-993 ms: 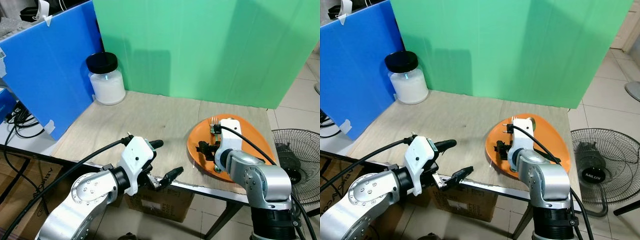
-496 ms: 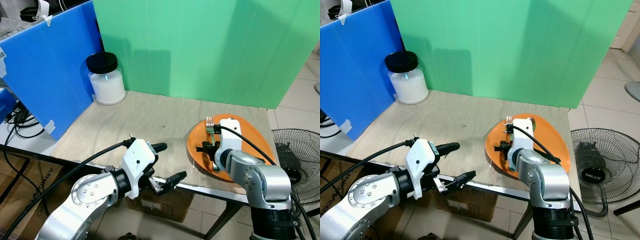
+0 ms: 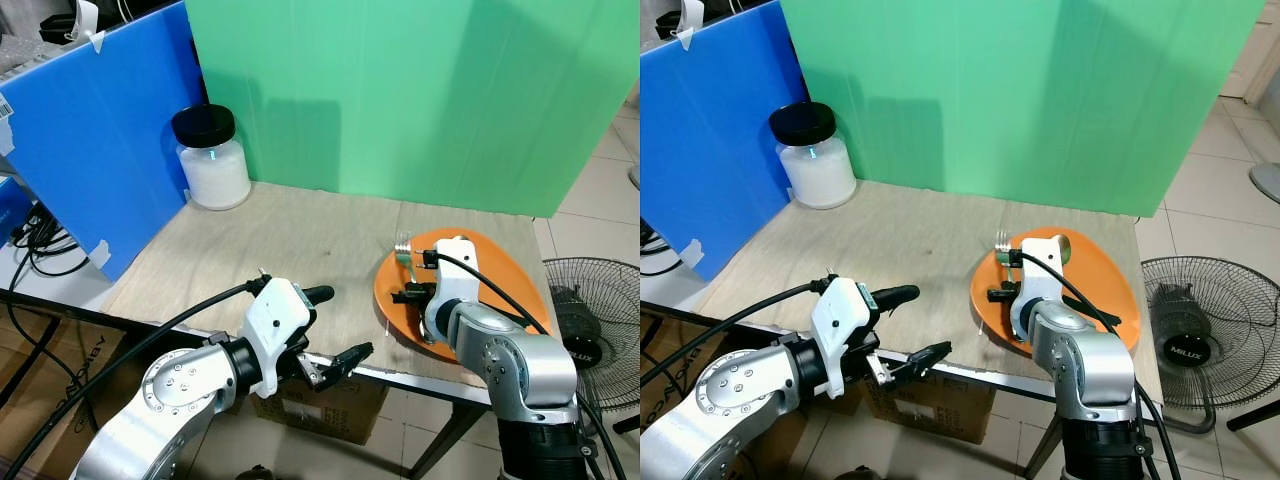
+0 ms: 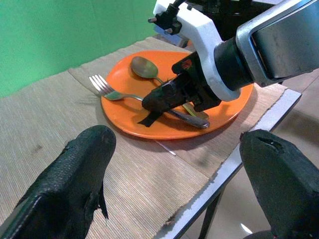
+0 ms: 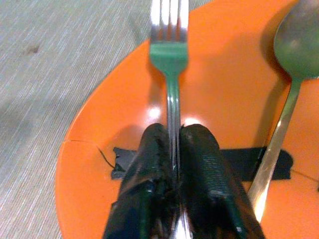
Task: Setting the table
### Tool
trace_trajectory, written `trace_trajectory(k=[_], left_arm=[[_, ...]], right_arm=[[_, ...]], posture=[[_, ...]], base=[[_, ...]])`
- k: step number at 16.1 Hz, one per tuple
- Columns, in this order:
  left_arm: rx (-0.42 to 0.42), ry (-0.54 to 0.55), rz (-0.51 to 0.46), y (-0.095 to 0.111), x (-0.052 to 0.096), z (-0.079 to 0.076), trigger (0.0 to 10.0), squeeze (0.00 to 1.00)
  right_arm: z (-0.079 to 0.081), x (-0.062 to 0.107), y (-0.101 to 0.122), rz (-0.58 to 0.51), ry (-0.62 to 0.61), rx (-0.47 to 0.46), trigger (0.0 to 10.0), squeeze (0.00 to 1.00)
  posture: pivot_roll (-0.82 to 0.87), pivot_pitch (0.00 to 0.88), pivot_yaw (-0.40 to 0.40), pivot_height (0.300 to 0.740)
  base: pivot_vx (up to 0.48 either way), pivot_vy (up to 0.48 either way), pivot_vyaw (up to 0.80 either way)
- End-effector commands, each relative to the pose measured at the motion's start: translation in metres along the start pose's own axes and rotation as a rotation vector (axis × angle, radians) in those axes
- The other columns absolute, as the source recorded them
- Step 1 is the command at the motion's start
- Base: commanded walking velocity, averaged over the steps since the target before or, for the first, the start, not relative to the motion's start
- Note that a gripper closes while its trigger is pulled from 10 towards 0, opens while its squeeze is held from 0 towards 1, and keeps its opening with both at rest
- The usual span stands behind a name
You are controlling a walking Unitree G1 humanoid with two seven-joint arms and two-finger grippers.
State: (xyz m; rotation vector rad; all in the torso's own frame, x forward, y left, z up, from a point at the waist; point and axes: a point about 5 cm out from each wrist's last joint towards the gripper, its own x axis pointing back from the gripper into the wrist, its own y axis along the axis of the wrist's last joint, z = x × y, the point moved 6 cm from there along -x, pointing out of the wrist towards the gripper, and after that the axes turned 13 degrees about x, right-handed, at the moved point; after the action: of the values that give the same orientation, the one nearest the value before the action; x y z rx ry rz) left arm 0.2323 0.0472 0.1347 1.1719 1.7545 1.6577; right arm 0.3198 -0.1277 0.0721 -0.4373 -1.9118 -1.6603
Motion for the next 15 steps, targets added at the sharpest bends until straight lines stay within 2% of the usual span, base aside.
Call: trace_trajectory(k=[1, 3, 6, 8, 9, 12, 13, 14, 15], left_arm=[[-0.013, -0.013, 0.0, 0.002, 0.0, -0.002, 10.0, 0.0], [-0.013, -0.012, 0.002, 0.001, 0.0, -0.002, 10.0, 0.0], [-0.022, -0.009, 0.002, 0.002, 0.0, -0.001, 10.0, 0.0], [-0.041, 0.008, -0.007, 0.005, 0.0, 0.002, 10.0, 0.0], [-0.041, 0.017, -0.035, 0.012, -0.001, 0.003, 10.0, 0.0], [-0.05, 0.066, -0.092, 0.024, -0.003, 0.01, 10.0, 0.0], [-0.058, 0.1, -0.112, 0.026, -0.004, 0.014, 10.0, 0.0], [-0.067, 0.138, -0.135, 0.03, -0.005, 0.018, 10.0, 0.0], [-0.063, 0.196, -0.176, 0.037, -0.007, 0.024, 10.0, 0.0]], right_arm=[[-0.002, -0.001, -0.001, -0.001, -0.017, 0.012, 0.0, 0.0], [0.002, -0.002, -0.001, -0.01, 0.006, 0.012, 0.0, 0.0], [-0.002, 0.003, 0.018, -0.145, -0.001, 0.064, 0.0, 0.0], [-0.008, 0.021, 0.044, -0.285, 0.011, 0.011, 0.0, 0.0], [-0.012, 0.039, 0.06, -0.379, 0.011, -0.011, 0.0, 0.0], [-0.019, 0.069, 0.072, -0.524, 0.001, -0.009, 0.0, 0.0], [-0.022, 0.082, 0.072, -0.58, 0.011, -0.086, 10.0, 0.0], [-0.023, 0.089, 0.072, -0.615, 0.002, -0.079, 10.0, 0.0], [-0.027, 0.092, 0.065, -0.602, -0.05, -0.068, 10.0, 0.0]], posture=[[0.1, 0.0, 0.039, 0.74], [0.1, 0.0, 0.038, 0.74], [0.1, 0.0, 0.039, 0.74], [0.1, 0.0, 0.038, 0.74], [0.1, 0.0, 0.038, 0.74], [0.09, 0.0, 0.049, 0.74], [0.08, 0.0, 0.052, 0.74], [0.08, 0.0, 0.054, 0.74], [0.07, 0.0, 0.057, 0.74]], base=[[0.0, 0.0, 0.0], [0.0, 0.0, 0.0], [0.0, 0.0, 0.0], [0.0, 0.0, 0.0], [0.0, 0.0, 0.0], [0.0, 0.0, 0.0], [0.0, 0.0, 0.0], [0.0, 0.0, 0.0], [0.0, 0.0, -0.8]])
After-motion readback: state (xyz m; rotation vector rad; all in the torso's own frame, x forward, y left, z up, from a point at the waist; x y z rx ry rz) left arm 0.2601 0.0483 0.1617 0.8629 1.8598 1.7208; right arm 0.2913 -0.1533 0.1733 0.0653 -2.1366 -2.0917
